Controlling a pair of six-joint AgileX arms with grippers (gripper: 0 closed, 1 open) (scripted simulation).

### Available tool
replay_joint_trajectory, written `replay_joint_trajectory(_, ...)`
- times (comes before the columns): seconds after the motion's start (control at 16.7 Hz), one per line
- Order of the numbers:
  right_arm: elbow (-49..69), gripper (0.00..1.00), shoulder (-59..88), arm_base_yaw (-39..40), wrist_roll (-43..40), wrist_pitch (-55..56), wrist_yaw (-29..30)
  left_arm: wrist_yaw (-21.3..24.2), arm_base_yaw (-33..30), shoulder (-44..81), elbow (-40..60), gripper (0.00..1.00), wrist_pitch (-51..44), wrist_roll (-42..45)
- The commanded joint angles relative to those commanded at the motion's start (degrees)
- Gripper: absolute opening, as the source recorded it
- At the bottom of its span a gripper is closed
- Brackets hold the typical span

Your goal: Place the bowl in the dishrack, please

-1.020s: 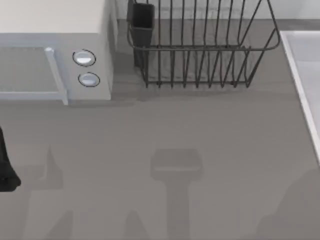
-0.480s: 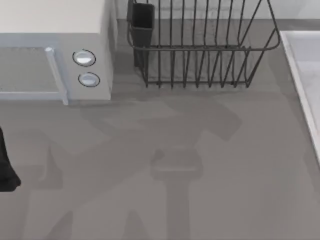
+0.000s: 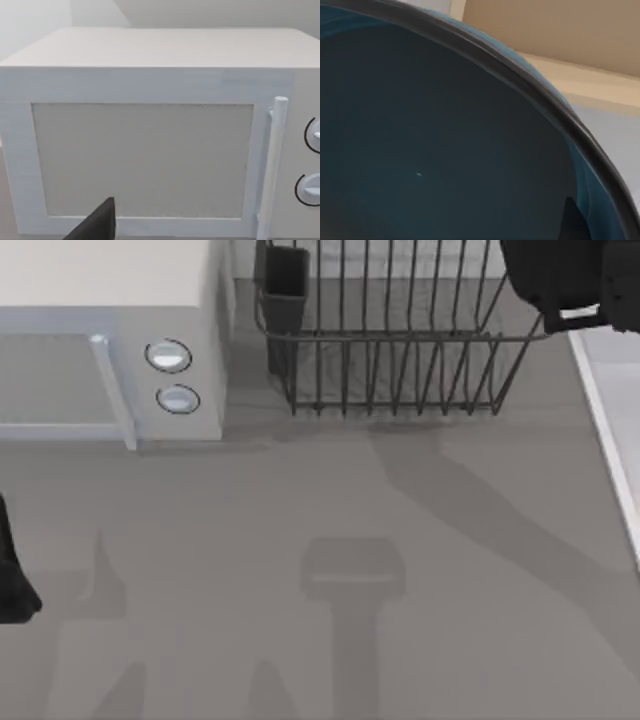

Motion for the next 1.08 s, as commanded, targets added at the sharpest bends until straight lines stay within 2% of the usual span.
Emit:
replay_joint_trajectory(0.18,-2.0,0.00,-2.4,9.1,2.0,8.9,6.8,0.0,0.0,0.0,0.0,1.00,0.0,0.0)
replay_joint_trajectory(0.36,-2.9,0.00,-3.7,13.1,2.6,12.8,10.3,0.0,0.0,0.0,0.0,1.00,0.0,0.0)
replay_joint_trajectory(0.78,-2.8,0.00,-2.7,12.5,2.6,13.6,9.7,0.0,0.0,0.0,0.0,1.00,0.0,0.0)
replay_joint_trajectory(1.08,-3.8,0.00,8.1,6.4,2.3,25.6,3.5,0.0,0.0,0.0,0.0,1.00,0.0,0.0)
